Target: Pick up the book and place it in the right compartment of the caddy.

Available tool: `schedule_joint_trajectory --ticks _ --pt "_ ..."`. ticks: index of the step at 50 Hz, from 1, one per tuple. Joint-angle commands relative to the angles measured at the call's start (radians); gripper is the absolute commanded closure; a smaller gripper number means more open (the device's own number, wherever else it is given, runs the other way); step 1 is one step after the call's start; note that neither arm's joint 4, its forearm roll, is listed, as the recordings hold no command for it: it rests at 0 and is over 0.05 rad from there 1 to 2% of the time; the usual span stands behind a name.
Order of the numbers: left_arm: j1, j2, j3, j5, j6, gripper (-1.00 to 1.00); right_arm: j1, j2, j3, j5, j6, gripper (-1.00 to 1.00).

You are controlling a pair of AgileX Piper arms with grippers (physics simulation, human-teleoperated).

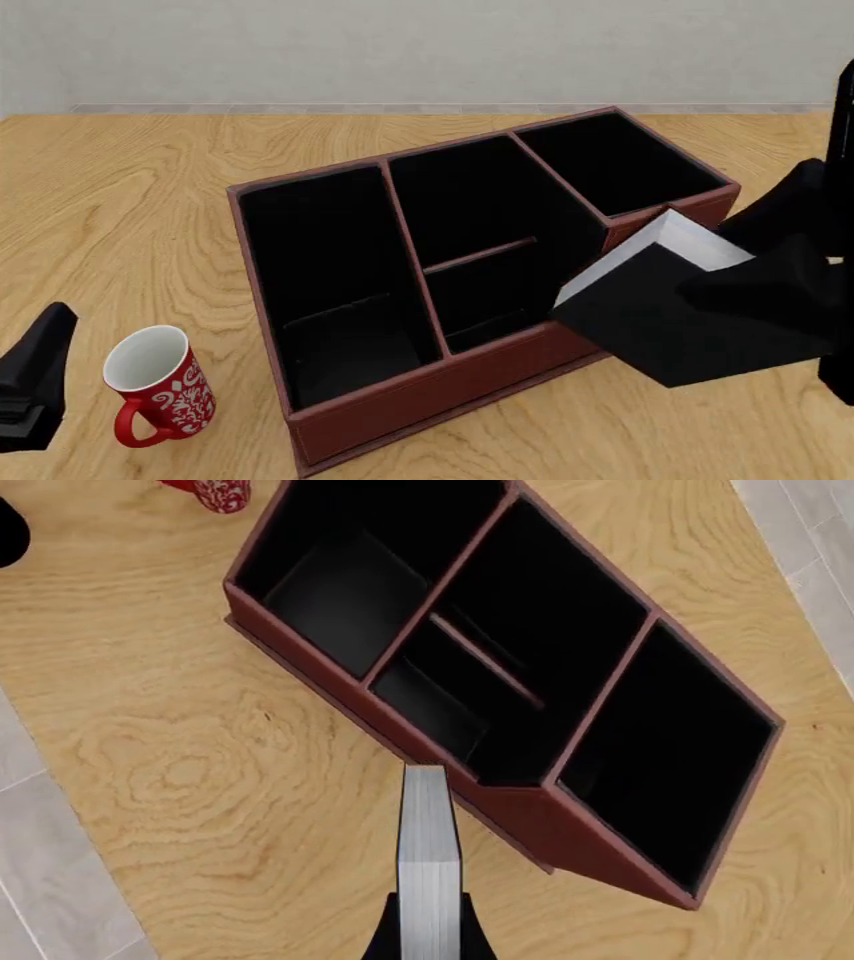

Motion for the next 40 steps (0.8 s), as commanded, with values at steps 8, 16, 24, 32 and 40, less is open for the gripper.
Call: schedule_joint_trajectory --ticks 8,16,24,32,40 --pt "-0.013 -0.002 0.001 0.003 0.001 -1.0 -0.049 0.024 -0.12 0.0 -0.023 1.0" --pt "-0.011 -0.003 -0.017 0.019 0.01 -1.0 -0.075 0.039 -0.18 0.0 -0.029 1.0" --pt "-0.002 -0.004 -0.013 0.017 0.007 -1.0 -0.074 0.061 -0.229 0.0 -0.039 1.0" --pt "0.004 -0.003 -0.014 0.015 0.006 -1.0 -0.075 0.079 -0.27 0.0 -0.055 1.0" --pt "0.014 -0.002 -0.006 0.011 0.004 -1.0 -0.111 0.085 -0.277 0.0 -0.084 1.0"
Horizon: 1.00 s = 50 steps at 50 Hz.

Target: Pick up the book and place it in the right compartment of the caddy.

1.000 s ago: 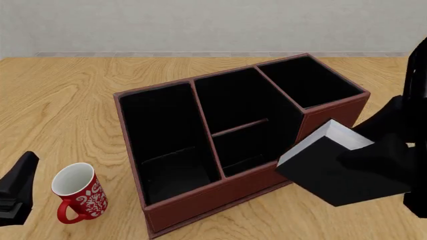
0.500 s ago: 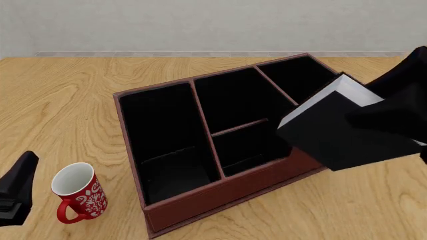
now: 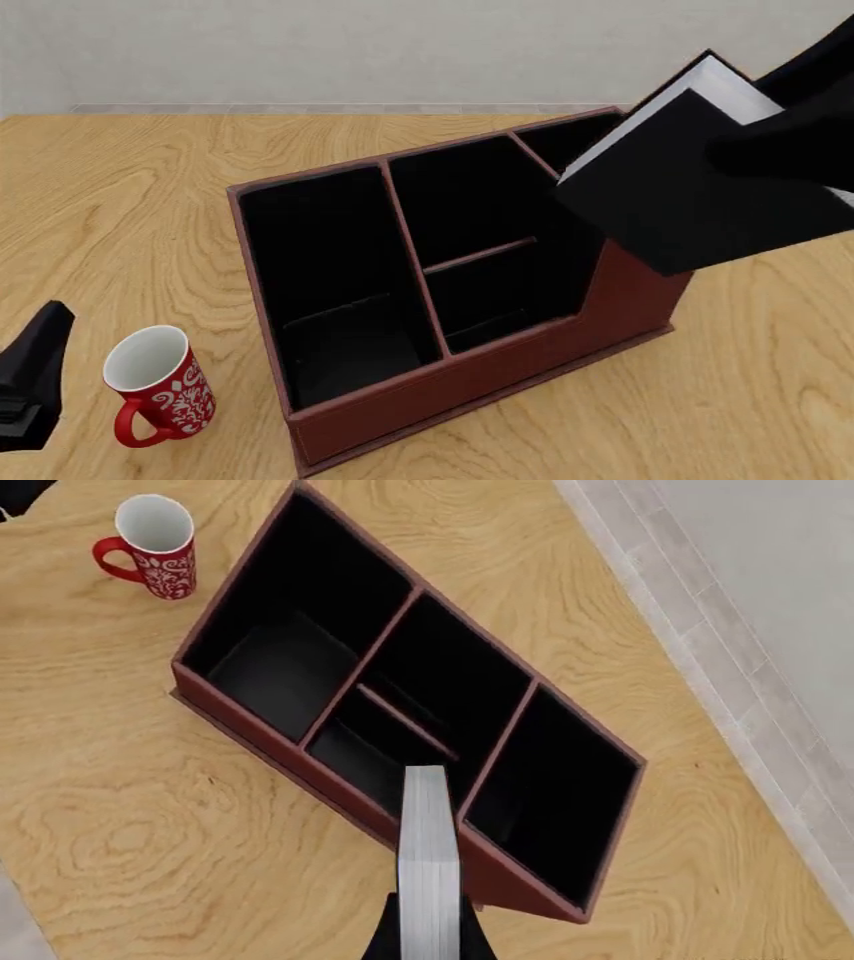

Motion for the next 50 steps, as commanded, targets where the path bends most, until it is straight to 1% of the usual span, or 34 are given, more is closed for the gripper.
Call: schedule_joint_trajectory --ticks 1,12,15,16,30,40,43,44,46,47,50 --pt "0.013 0.002 0.004 -0.005 -0.002 -1.0 -0.041 0.014 -0.054 0.0 -0.017 1.0" --pt "0.01 0.0 -0.005 -0.001 -0.008 -1.0 -0.064 0.032 -0.087 0.0 -0.035 1.0" --pt "0.011 0.0 -0.005 0.0 -0.008 -1.0 -0.068 0.042 -0.115 0.0 -0.039 1.0" --pt "0.011 0.0 -0.007 0.001 -0.012 -1.0 -0.061 0.048 -0.126 0.0 -0.032 1.0" --pt "0.012 0.0 -0.008 0.002 -0.015 -1.0 -0.097 0.092 -0.23 0.0 -0.064 1.0" --pt "0.012 0.0 -0.011 0.005 -0.018 -1.0 -0.114 0.133 -0.302 0.0 -0.043 1.0" --pt "0.01 0.0 -0.012 0.007 -0.017 -1.0 -0.126 0.147 -0.334 0.0 -0.024 1.0" --pt "0.009 0.0 -0.012 0.007 -0.017 -1.0 -0.118 0.153 -0.34 0.0 -0.009 1.0" --pt "0.008 0.0 -0.014 0.008 -0.019 -1.0 -0.138 0.159 -0.347 0.0 -0.007 1.0" --pt "0.006 0.0 -0.015 0.007 -0.019 -1.0 -0.14 0.163 -0.342 0.0 0.009 1.0" --pt "0.005 -0.001 -0.015 0.007 -0.022 -1.0 -0.149 0.178 -0.378 0.0 0.038 1.0"
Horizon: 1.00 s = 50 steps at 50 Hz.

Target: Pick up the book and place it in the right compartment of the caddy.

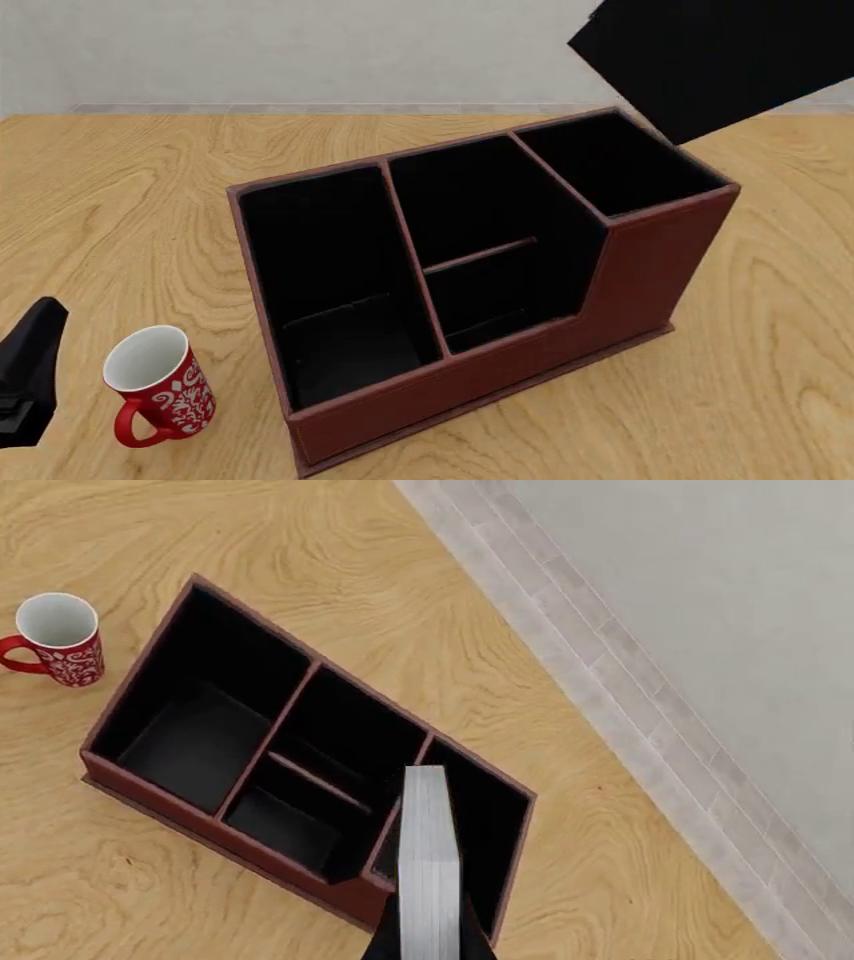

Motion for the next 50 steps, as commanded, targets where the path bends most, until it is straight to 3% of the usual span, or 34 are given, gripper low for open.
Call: schedule_joint_trajectory --ticks 1,13,21,32,39,40,42,50 --pt "-0.006 -0.001 -0.002 0.001 -0.004 -1.0 -0.041 0.045 -0.088 0.0 0.088 1.0" --pt "-0.014 -0.001 -0.007 0.007 -0.002 -1.0 -0.073 0.106 -0.189 0.0 0.17 1.0" --pt "-0.014 -0.001 -0.012 0.013 0.001 -1.0 -0.068 0.138 -0.225 0.0 0.273 1.0" --pt "-0.01 -0.002 -0.007 0.013 0.006 -1.0 -0.091 0.167 -0.222 0.0 0.297 1.0" --pt "-0.007 -0.002 -0.008 0.013 -0.002 -1.0 -0.107 0.194 -0.239 0.0 0.332 1.0" --pt "-0.007 -0.002 -0.007 0.013 -0.005 -1.0 -0.102 0.197 -0.247 0.0 0.359 1.0" --pt "-0.008 -0.002 0.0 0.008 0.002 -1.0 -0.139 0.209 -0.246 0.0 0.35 1.0" --pt "-0.001 -0.002 0.018 0.0 0.0 -1.0 -0.149 0.234 -0.264 0.0 0.396 1.0"
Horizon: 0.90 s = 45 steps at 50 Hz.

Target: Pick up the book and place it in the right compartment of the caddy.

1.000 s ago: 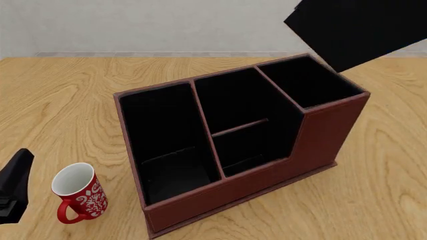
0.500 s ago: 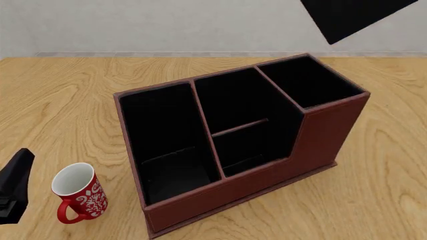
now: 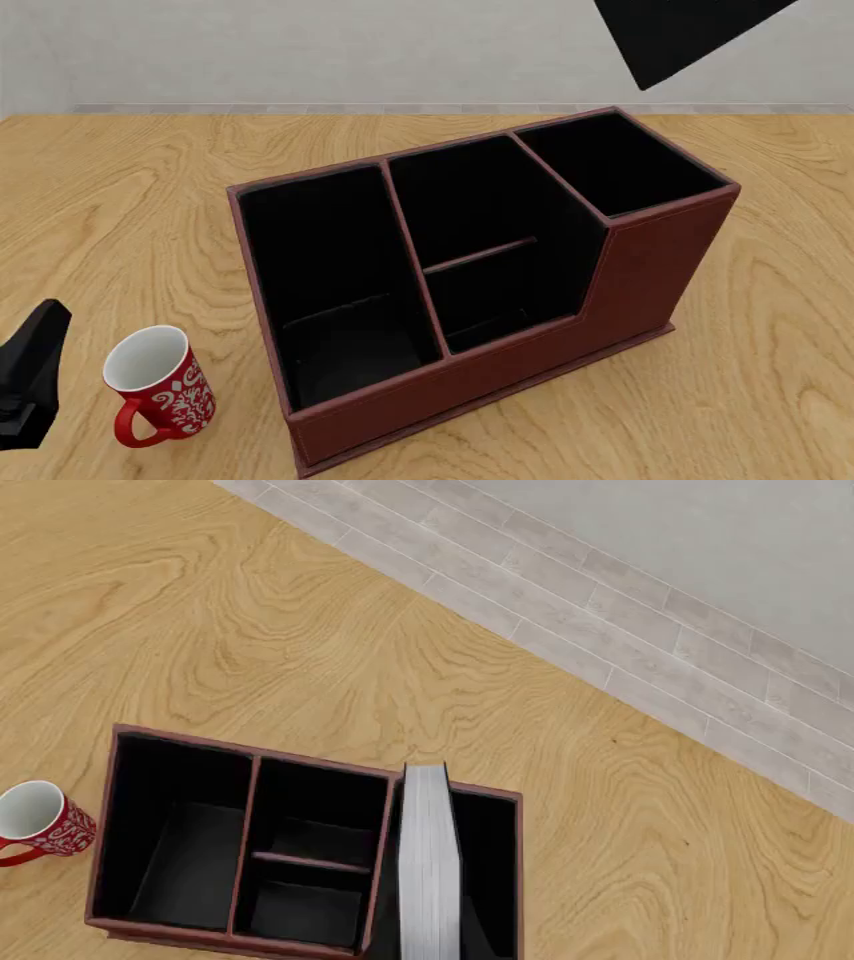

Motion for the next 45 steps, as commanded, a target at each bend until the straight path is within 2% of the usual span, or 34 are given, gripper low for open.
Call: schedule_joint_trajectory --ticks 1,3,6,8,11,12,14,17,45 --pt "0.008 0.0 0.019 -0.009 0.0 -1.0 -0.034 0.037 -0.04 0.0 0.075 1.0" --pt "0.007 0.0 0.021 -0.009 -0.002 -1.0 -0.041 0.041 -0.029 0.0 0.089 1.0" --pt "0.002 0.0 0.024 -0.01 -0.001 -1.0 -0.055 0.048 -0.011 0.0 0.079 1.0" --pt "0.001 0.0 0.025 -0.011 0.002 -1.0 -0.031 0.05 0.002 0.0 0.069 1.0" --pt "0.004 0.0 0.025 -0.01 0.003 -1.0 -0.045 0.061 0.013 0.0 0.084 1.0" --pt "0.004 0.0 0.023 -0.009 0.003 -1.0 -0.049 0.063 0.03 0.0 0.066 1.0" --pt "0.007 0.0 0.023 -0.009 0.004 -1.0 -0.043 0.07 0.018 0.0 0.084 1.0" --pt "0.01 -0.001 0.023 -0.012 0.01 -1.0 -0.06 0.08 0.05 0.0 0.08 1.0" --pt "0.016 -0.001 0.057 -0.021 0.02 -1.0 -0.059 0.128 0.05 0.0 0.101 1.0"
